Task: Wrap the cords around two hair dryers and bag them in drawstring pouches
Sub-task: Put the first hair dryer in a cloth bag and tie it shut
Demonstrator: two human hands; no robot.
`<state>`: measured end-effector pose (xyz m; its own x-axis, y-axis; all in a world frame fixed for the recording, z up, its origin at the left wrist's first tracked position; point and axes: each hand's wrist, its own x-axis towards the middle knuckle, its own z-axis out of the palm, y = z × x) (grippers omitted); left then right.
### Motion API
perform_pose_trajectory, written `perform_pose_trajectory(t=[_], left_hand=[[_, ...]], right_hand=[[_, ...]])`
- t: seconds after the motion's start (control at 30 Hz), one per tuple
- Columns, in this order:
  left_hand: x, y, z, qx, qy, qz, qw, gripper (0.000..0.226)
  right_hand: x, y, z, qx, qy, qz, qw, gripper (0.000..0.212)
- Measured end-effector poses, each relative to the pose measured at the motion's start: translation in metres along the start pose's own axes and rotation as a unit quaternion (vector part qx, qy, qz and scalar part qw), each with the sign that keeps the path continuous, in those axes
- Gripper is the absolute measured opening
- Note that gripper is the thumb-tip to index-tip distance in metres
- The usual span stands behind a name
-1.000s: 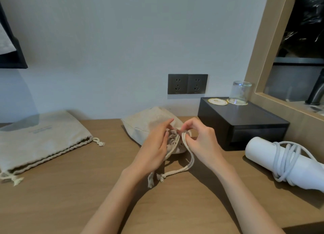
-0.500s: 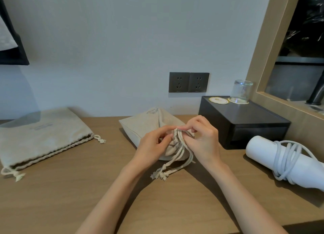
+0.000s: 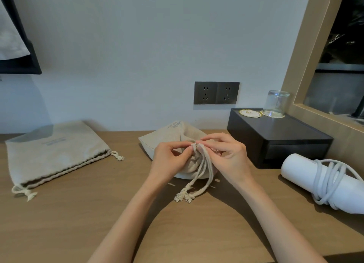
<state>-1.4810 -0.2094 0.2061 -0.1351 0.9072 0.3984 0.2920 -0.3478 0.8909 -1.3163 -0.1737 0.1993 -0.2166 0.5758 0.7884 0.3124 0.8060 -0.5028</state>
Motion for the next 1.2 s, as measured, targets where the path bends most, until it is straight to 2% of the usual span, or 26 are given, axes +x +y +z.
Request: perform_pose_trajectory(t=[0.13, 0.23, 0.33, 0.43, 0.5, 0.57, 0.63, 0.67, 0.73, 0.8, 0.87, 0.93, 1.03, 1.2], left_hand=[[-0.004, 0.003, 0.001, 0.033, 0.013, 0.007, 0.999, 0.012], [-0.004, 0.005, 0.004, 0.084, 0.036, 0.015, 0.996, 0.013], [-0.005, 0.001, 0.001, 0.184, 0.077, 0.044, 0.979, 0.014], [-0.007, 0.002, -0.004, 0.295, 0.111, 0.088, 0.945, 0.014], [-0.006, 0.002, -0.005, 0.332, 0.125, 0.091, 0.931, 0.013], [-0.005, 0.002, -0.007, 0.276, 0.119, 0.061, 0.952, 0.011], [-0.003, 0.005, -0.007, 0.109, 0.08, 0.001, 0.991, 0.013], [-0.002, 0.009, -0.006, 0.024, 0.056, -0.032, 0.998, 0.016], [-0.001, 0.014, -0.004, -0.087, 0.008, -0.085, 0.993, 0.021], [0.0, 0.014, -0.003, -0.14, -0.048, -0.111, 0.983, 0.016], [0.001, 0.013, -0.003, -0.172, -0.113, -0.125, 0.971, 0.026], [0.0, 0.013, -0.002, -0.187, -0.137, -0.134, 0.964, 0.027], [-0.004, 0.018, 0.004, -0.153, -0.125, -0.139, 0.97, 0.032], [-0.005, 0.014, 0.009, -0.114, -0.101, -0.131, 0.98, 0.033]], right_hand=[[0.0, -0.001, 0.005, 0.005, -0.009, 0.011, 1.0, 0.02], [0.0, -0.004, 0.004, 0.074, 0.002, 0.104, 0.992, 0.016], [0.002, -0.006, 0.001, 0.163, -0.002, 0.225, 0.961, 0.012], [0.004, -0.003, -0.002, 0.222, 0.07, 0.335, 0.913, 0.015], [0.003, -0.003, -0.003, 0.251, 0.077, 0.399, 0.879, 0.018], [0.004, -0.004, -0.005, 0.238, 0.049, 0.404, 0.882, 0.015], [0.006, -0.006, -0.007, 0.243, 0.023, 0.377, 0.893, 0.017], [0.006, -0.008, -0.007, 0.258, 0.017, 0.369, 0.893, 0.018], [0.008, -0.008, -0.007, 0.286, 0.016, 0.372, 0.883, 0.017], [0.009, -0.008, -0.007, 0.308, 0.014, 0.391, 0.867, 0.015], [0.01, -0.006, -0.006, 0.319, -0.004, 0.406, 0.856, 0.017], [0.009, -0.004, -0.005, 0.328, -0.024, 0.411, 0.85, 0.021], [0.01, -0.005, -0.002, 0.354, -0.032, 0.404, 0.843, 0.028], [0.011, -0.005, 0.001, 0.463, -0.002, 0.436, 0.771, 0.033]])
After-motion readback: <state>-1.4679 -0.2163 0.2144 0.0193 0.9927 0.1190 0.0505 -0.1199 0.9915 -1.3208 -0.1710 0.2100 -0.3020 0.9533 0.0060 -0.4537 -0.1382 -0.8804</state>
